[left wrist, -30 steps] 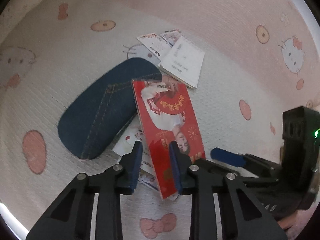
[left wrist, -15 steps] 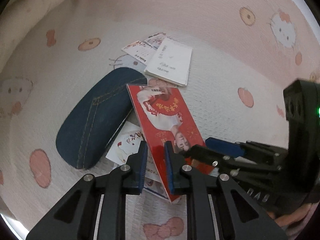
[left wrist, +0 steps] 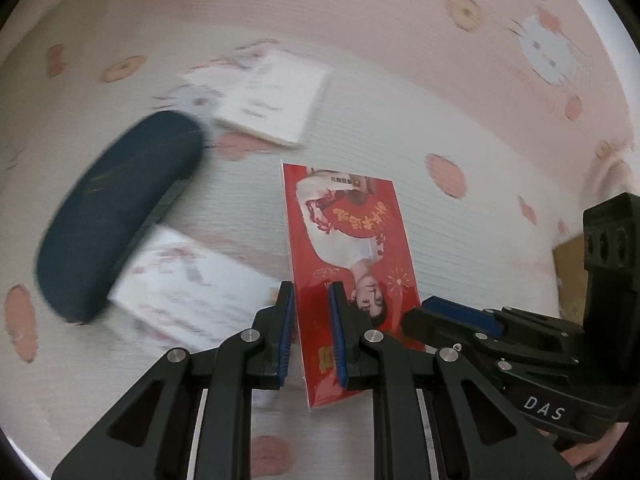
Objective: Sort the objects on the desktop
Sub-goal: 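Lift the red envelope with the left gripper off the pile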
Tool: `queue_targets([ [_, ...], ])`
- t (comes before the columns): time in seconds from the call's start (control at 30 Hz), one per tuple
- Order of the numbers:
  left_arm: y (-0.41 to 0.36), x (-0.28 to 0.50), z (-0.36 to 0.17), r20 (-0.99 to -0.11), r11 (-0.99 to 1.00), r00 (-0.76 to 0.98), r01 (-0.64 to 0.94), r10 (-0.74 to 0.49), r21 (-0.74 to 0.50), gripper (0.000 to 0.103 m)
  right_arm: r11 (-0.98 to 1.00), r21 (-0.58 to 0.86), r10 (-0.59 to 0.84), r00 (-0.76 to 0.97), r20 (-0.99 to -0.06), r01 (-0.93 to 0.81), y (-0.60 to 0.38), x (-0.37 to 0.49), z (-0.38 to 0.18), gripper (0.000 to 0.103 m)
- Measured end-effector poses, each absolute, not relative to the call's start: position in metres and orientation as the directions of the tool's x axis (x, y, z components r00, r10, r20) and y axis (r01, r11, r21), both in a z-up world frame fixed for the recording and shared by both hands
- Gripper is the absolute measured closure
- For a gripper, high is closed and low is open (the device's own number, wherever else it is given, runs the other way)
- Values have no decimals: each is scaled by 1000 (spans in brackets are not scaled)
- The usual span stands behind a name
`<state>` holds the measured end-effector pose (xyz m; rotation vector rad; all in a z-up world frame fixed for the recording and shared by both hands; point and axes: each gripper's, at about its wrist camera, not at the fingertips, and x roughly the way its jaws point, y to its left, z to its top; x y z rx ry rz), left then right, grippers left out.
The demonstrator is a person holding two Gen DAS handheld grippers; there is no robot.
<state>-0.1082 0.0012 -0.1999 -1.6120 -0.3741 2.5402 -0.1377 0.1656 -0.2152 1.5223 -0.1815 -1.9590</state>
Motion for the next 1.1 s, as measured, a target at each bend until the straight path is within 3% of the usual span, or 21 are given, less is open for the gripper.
queue_targets([
  [0.17, 44, -112, -196, -858, -956, -427, -73, 287, -283, 83, -845, 417, -497, -204, -843, 337, 205, -132, -201, 81],
  [0.2, 54, -112, -195, -854, -950, -417, -94, 310, -298, 88, -853, 411, -489, -217, -845, 322, 212, -132, -199, 81],
  [0.3, 83, -108, -197, -861, -941, -380, -148, 338, -304, 89, -860, 425, -495, -256, -830, 284, 236, -129, -190, 84],
  [0.53, 110, -89, -193, -886, -974, -406, -116, 224, -193, 88, -885, 331, -437, -340, -833, 326, 259, -116, -170, 85],
  [0.57, 102, -88, -192, -891, -977, -401, -96, 211, -188, 85, -890, 330, -431, -343, -835, 315, 262, -115, -170, 85],
  [0.63, 93, -87, -194, -902, -981, -386, -60, 193, -185, 70, -901, 323, -412, -345, -843, 289, 266, -115, -169, 85],
  [0.67, 86, -87, -194, -902, -978, -380, -41, 204, -203, 51, -905, 324, -407, -342, -847, 277, 268, -115, -168, 85],
  [0.7, 79, -86, -194, -897, -971, -377, -22, 229, -238, 42, -906, 331, -410, -342, -846, 265, 272, -114, -166, 85],
  [0.8, 70, -86, -193, -883, -954, -379, 7, 276, -301, 41, -899, 362, -428, -324, -843, 245, 281, -111, -164, 79],
  [0.87, 63, -84, -194, -884, -951, -369, 3, 287, -310, 41, -905, 355, -416, -312, -854, 234, 281, -109, -166, 54],
  [0.9, 61, -85, -194, -884, -948, -360, -3, 297, -317, 41, -907, 355, -413, -305, -858, 227, 281, -108, -169, 50],
  [1.1, 65, -92, -193, -879, -952, -370, -58, 300, -300, 41, -909, 370, -409, -235, -882, 191, 283, -110, -185, 47],
])
